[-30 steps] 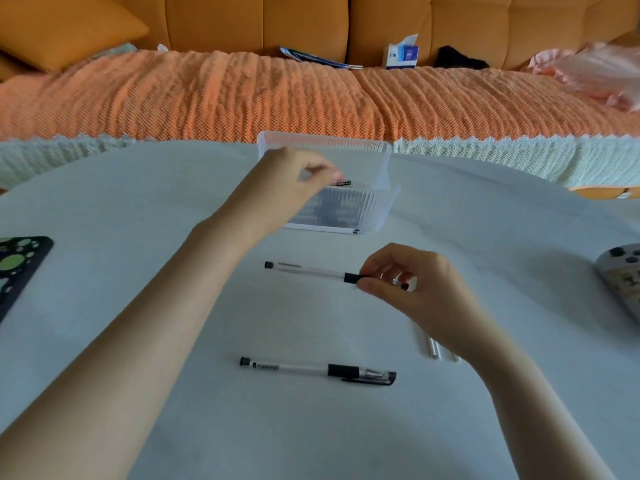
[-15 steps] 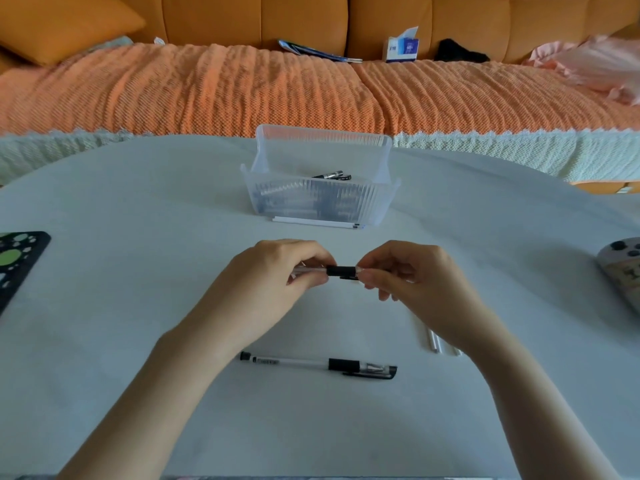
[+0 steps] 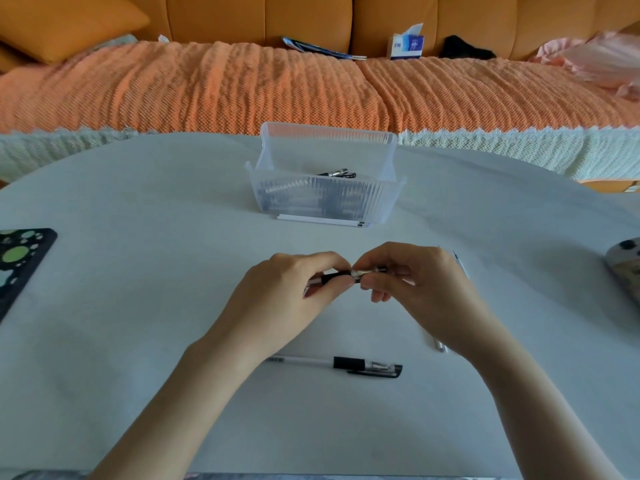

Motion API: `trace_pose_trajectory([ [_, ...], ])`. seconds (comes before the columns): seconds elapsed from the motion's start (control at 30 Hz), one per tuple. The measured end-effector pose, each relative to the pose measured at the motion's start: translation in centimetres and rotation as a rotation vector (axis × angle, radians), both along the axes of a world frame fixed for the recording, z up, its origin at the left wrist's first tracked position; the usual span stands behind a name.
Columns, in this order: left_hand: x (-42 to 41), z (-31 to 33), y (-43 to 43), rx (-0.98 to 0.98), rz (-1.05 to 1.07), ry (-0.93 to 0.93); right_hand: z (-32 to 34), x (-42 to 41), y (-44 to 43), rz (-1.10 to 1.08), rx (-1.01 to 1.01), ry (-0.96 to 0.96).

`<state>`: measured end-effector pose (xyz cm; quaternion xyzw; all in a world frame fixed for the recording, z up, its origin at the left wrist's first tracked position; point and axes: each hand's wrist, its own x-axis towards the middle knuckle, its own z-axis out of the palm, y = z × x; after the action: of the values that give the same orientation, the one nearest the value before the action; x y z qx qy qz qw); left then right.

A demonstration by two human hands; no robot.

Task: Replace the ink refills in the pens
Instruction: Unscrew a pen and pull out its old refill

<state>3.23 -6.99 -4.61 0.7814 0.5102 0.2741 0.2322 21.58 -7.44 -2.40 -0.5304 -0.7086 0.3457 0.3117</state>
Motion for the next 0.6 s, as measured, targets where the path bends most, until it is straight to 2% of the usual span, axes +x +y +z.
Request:
trace_pose_trajectory([
  [0.17,-0.36,0.06,0.10,-0.074,0.012,-0.012,0.01,-0.30,0.02,0.002,0.033,-0.015],
  [0.33,-0.30,-0.15,-0.07,-0.085,-0.002,0.057,-0.43,-0.38,0.19,-0.002,-0.042,-0.020],
  [0.6,-0.04,-0.28,0.22,-0.091,-0.032,-0.120,-0.32,-0.61,0.04,0.025,-0.036,0.046],
])
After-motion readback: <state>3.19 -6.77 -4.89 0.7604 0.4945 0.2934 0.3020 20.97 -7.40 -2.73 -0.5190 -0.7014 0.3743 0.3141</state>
